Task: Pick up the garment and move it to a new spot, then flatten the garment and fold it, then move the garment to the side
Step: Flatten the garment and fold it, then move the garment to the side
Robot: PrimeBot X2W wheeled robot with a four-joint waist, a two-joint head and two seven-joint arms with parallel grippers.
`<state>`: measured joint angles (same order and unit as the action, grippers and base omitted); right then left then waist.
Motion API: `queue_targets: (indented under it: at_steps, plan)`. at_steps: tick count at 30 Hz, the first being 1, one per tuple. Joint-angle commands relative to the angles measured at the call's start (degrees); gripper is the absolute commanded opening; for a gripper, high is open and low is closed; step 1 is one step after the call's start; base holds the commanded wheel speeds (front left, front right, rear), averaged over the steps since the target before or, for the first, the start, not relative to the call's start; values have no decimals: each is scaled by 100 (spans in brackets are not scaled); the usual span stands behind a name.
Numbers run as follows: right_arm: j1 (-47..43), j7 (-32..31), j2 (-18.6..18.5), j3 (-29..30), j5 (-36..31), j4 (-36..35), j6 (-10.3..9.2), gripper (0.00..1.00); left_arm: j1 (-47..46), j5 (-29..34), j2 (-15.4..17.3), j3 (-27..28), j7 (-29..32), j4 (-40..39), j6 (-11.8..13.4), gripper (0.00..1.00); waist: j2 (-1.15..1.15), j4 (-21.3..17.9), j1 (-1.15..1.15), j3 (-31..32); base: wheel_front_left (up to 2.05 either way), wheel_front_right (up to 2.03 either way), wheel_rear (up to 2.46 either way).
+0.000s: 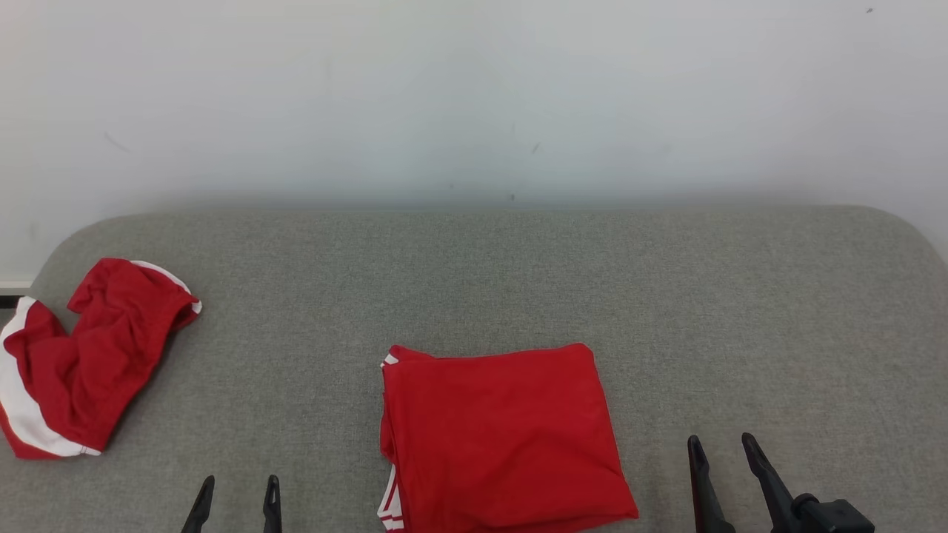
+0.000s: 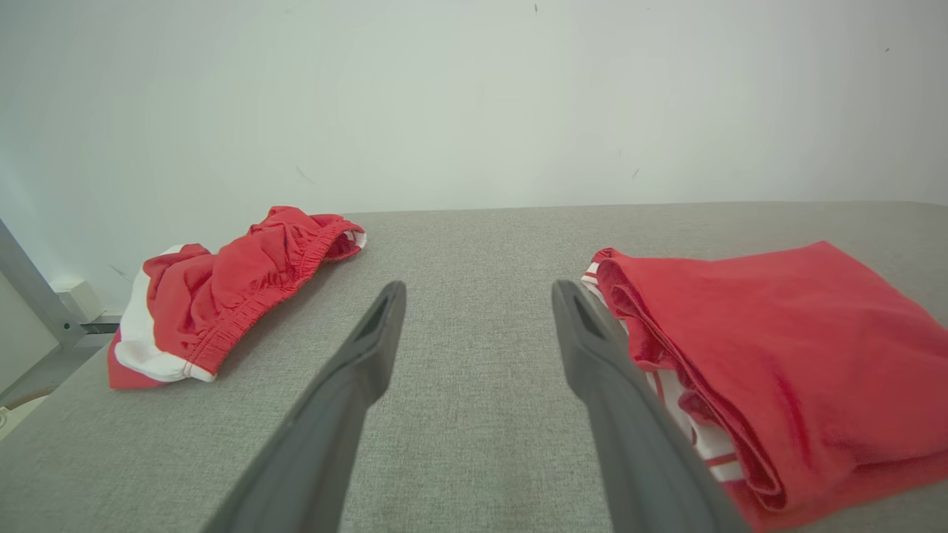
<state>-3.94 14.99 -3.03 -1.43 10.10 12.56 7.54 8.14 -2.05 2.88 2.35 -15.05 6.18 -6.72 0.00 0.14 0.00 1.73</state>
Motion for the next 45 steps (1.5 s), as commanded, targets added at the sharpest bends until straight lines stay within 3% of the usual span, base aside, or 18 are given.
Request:
queue_targets:
  at_steps: [1,45]
  plan:
    - [-46,21,11,-21,-20,23,-11,100,72,44,0,-1,-19,-34,16,100,0,9,0,-9,0,0,0]
    - [85,21,22,-87,77,274,-11,100,81,37,14,-32,-18,49,5,100,0,128,0,-46,0,0,0]
